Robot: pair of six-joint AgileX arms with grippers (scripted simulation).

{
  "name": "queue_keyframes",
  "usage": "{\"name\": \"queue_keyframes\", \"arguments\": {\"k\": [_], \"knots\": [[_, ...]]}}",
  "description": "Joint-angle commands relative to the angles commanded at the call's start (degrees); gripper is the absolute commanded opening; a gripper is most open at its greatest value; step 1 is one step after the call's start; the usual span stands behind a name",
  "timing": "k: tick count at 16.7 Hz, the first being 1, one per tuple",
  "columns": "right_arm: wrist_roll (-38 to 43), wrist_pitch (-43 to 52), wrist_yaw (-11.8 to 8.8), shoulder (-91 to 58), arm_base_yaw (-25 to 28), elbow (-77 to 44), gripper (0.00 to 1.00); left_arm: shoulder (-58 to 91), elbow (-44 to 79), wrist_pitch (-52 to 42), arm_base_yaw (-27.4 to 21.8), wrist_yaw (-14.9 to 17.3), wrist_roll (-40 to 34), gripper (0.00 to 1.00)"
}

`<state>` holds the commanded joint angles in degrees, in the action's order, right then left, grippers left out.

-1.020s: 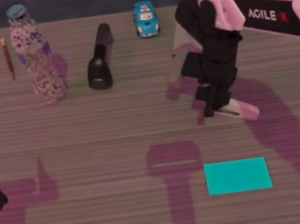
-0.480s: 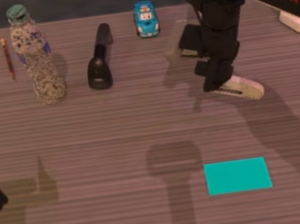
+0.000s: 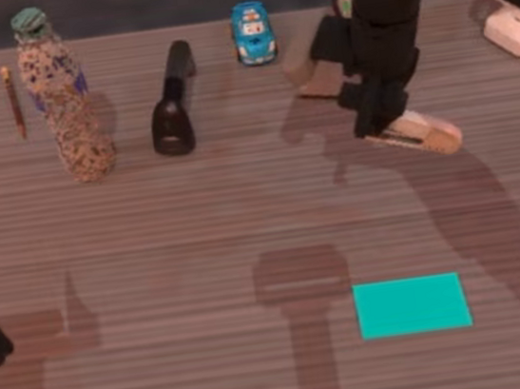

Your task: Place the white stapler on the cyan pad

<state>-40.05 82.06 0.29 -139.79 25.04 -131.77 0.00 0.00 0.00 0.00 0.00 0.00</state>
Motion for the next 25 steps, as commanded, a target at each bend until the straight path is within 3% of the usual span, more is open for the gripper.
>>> {"name": "queue_keyframes", "arguments": {"k": [5, 9, 20, 25], "knots": [[8.55, -1.66, -0.14, 3.08, 0.58, 1.91, 0.00, 0.00, 0.00, 0.00, 0.00, 0.00, 0.00, 1.00], [26.40, -4.36, -0.30, 8.48, 1.10, 6.10, 0.00, 0.00, 0.00, 0.00, 0.00, 0.00, 0.00, 1.00], [105.95, -10.74, -0.35, 27.28, 1.68, 33.21, 0.00, 0.00, 0.00, 0.00, 0.00, 0.00, 0.00, 1.00], [135.25, -13.16, 0.02, 35.16, 1.82, 46.59, 0.00, 0.00, 0.00, 0.00, 0.00, 0.00, 0.00, 1.00]]}}
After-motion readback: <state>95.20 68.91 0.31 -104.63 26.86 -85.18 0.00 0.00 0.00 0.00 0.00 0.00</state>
